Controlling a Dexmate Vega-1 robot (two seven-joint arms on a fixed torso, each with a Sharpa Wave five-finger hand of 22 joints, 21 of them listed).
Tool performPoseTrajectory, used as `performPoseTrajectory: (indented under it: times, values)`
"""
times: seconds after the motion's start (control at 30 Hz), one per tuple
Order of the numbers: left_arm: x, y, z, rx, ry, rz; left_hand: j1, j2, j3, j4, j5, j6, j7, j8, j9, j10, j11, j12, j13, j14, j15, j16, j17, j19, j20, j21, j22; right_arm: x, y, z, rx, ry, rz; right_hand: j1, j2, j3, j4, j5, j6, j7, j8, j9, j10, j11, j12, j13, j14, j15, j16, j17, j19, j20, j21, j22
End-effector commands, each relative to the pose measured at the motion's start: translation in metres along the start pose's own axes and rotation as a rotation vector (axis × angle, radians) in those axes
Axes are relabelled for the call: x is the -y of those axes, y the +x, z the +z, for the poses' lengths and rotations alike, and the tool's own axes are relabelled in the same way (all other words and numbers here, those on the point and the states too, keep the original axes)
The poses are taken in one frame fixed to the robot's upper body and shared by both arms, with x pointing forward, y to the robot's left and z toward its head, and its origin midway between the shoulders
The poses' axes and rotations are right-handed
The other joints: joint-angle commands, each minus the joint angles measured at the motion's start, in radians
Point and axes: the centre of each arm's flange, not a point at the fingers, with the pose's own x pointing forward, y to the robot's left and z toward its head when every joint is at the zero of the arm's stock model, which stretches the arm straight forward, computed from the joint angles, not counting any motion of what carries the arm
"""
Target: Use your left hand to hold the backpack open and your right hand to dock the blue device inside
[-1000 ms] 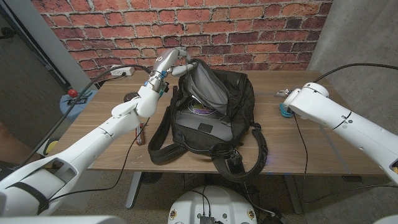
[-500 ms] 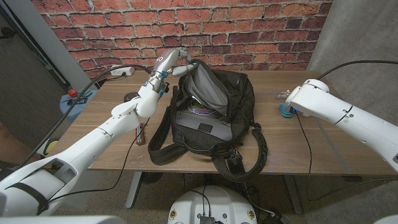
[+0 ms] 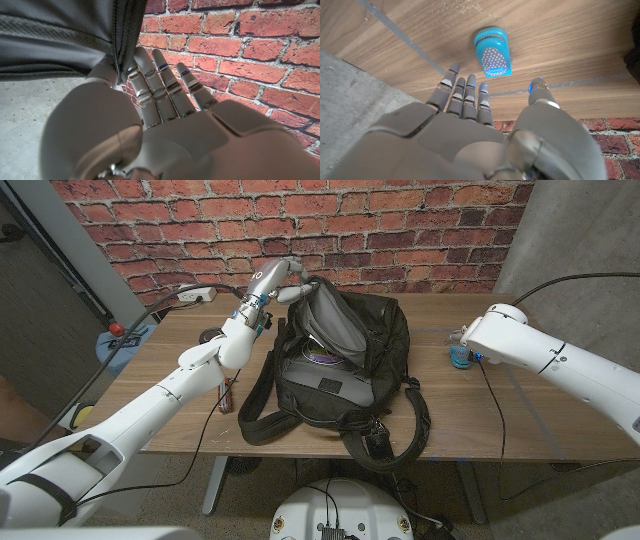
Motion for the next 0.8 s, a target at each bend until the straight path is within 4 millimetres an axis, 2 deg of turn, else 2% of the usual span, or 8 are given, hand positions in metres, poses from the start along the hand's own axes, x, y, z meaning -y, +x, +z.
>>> performPoseTrajectory:
  times: [0.03,0.37,0.67,0.8]
  values:
    - [0.0029,0.0003,-0.0016,-0.003,-0.001,-0.006,0.006,0.015,-0.002,-0.002,0.001,0.007,-0.004,0.002,0.002,0.004,-0.008,-0.002,-0.001,0.002,0.000,-0.003,0.002,-0.003,-0.003,-0.001,0.002,-0.0030,0.0121,0.0093,-0.029,-0.043,0.012,0.004,-0.011,-0.002,0.000,0.008,-0.004,0.052,-0.003,0.005,-0.003,0.004,0.003,0.004,0.004,0.008,-0.007,0.003,0.002,0.010,0.001,0.005]
    - [0.0037,-0.0014,-0.0027,-0.008,-0.006,-0.011,0.006,0.015,-0.004,-0.001,0.000,0.006,-0.003,0.002,0.002,-0.001,-0.009,0.000,0.003,0.002,-0.001,-0.006,0.006,-0.004,-0.003,-0.002,0.002,-0.0031,0.0151,0.0119,-0.041,-0.073,0.010,0.014,-0.015,-0.005,-0.002,0.014,0.001,0.060,-0.001,0.006,0.003,0.006,0.009,0.012,0.013,0.016,-0.004,0.003,0.007,0.025,0.004,0.005]
    - [0.0066,-0.0014,0.0000,-0.001,-0.011,-0.019,0.007,0.016,-0.004,-0.002,0.000,0.007,-0.003,0.003,0.001,-0.001,-0.009,0.000,0.002,0.003,0.000,-0.009,0.008,-0.006,-0.003,-0.002,0.002,-0.0073,0.0158,0.0073,-0.055,-0.099,0.010,0.025,-0.017,-0.006,-0.004,0.018,0.007,0.062,0.001,0.006,0.007,0.008,0.014,0.019,0.023,0.019,-0.001,0.004,0.014,0.028,0.006,0.006]
    - [0.0073,-0.0016,0.0017,0.006,-0.008,-0.026,0.005,0.016,-0.004,-0.001,0.000,0.007,-0.002,0.002,-0.001,-0.002,-0.009,0.000,0.002,0.003,-0.001,-0.011,0.008,-0.006,-0.004,-0.002,0.002,-0.0100,0.0179,0.0041,-0.064,-0.105,0.015,0.029,-0.018,-0.007,-0.004,0.020,0.007,0.063,0.001,0.006,0.007,0.008,0.016,0.022,0.026,0.019,0.000,0.005,0.021,0.043,0.008,0.006]
